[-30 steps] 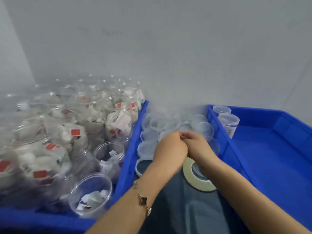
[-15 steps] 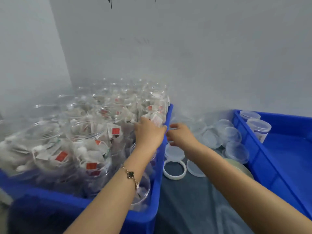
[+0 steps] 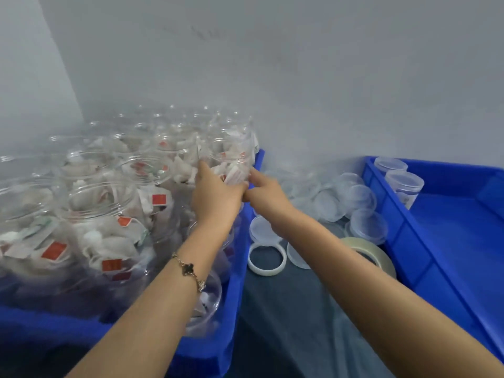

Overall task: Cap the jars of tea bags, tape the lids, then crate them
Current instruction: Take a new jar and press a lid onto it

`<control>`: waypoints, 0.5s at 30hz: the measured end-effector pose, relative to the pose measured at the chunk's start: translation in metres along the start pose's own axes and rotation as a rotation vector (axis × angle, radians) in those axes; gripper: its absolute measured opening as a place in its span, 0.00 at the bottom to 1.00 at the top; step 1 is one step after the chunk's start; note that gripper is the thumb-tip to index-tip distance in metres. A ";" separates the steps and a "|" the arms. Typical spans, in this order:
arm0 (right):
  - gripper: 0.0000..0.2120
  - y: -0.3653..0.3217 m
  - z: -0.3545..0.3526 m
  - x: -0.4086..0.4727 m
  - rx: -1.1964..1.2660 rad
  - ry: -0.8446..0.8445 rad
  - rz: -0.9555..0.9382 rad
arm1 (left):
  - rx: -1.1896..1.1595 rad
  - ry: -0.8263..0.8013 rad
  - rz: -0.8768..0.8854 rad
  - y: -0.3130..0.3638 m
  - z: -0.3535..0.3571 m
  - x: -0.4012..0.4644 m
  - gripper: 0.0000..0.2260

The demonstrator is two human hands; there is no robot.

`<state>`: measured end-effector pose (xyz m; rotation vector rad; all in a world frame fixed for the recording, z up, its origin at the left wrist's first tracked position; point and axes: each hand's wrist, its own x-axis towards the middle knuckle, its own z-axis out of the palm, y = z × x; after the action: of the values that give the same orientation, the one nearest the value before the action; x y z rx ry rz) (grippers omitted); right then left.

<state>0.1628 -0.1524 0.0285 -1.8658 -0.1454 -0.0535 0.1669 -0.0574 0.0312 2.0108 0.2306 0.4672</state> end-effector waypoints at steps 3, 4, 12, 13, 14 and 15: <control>0.23 -0.004 -0.014 -0.010 -0.018 0.113 -0.071 | -0.025 0.052 0.096 0.018 0.009 -0.014 0.37; 0.21 -0.004 -0.021 -0.014 -0.035 0.161 -0.088 | -0.056 0.058 0.127 0.024 0.014 -0.019 0.36; 0.08 0.053 -0.066 -0.079 -0.141 0.383 -0.037 | -0.400 -0.167 -0.002 0.027 0.084 -0.100 0.35; 0.08 0.065 -0.065 -0.090 -0.133 0.387 -0.028 | -0.368 -0.166 -0.006 0.018 0.093 -0.115 0.34; 0.08 0.077 -0.064 -0.101 -0.114 0.383 -0.016 | -0.346 -0.164 -0.011 0.008 0.100 -0.130 0.33; 0.09 0.088 -0.062 -0.110 -0.093 0.373 0.006 | -0.340 -0.165 -0.024 -0.002 0.104 -0.142 0.32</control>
<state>0.0668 -0.2451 -0.0484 -1.9146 0.1220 -0.4070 0.0821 -0.1913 -0.0449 1.7002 0.0673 0.3001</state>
